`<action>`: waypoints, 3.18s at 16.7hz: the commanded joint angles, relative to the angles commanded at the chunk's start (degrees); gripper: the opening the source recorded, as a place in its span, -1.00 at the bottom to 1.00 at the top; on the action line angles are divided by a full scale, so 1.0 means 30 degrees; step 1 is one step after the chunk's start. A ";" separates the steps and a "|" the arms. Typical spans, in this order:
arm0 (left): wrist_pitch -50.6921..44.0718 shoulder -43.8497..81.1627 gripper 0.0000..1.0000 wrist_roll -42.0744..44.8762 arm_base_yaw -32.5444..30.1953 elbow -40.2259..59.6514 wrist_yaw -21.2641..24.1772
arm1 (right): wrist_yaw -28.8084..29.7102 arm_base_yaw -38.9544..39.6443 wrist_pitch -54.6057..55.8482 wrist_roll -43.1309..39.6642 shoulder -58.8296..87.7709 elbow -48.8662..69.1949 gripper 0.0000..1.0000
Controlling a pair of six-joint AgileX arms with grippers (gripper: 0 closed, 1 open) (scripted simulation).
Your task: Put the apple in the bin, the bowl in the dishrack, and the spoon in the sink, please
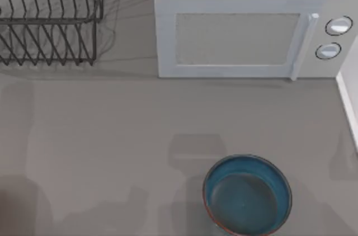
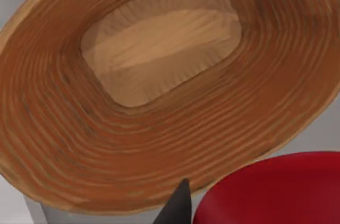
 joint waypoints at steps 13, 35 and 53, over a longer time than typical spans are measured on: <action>0.2428 -0.1751 -1.00 -0.1672 0.1723 -0.3818 -0.0011 | 0.0000 0.0000 0.0000 0.0000 0.0000 0.0000 1.00; 0.5838 -0.1340 0.96 -0.1636 0.1845 -0.6805 -0.0015 | 0.0000 0.0000 0.0000 0.0000 0.0000 0.0000 1.00; 1.0840 -0.6983 1.00 0.4412 0.0675 -1.0382 0.0118 | 0.0000 0.0000 0.0000 0.0000 0.0000 0.0000 1.00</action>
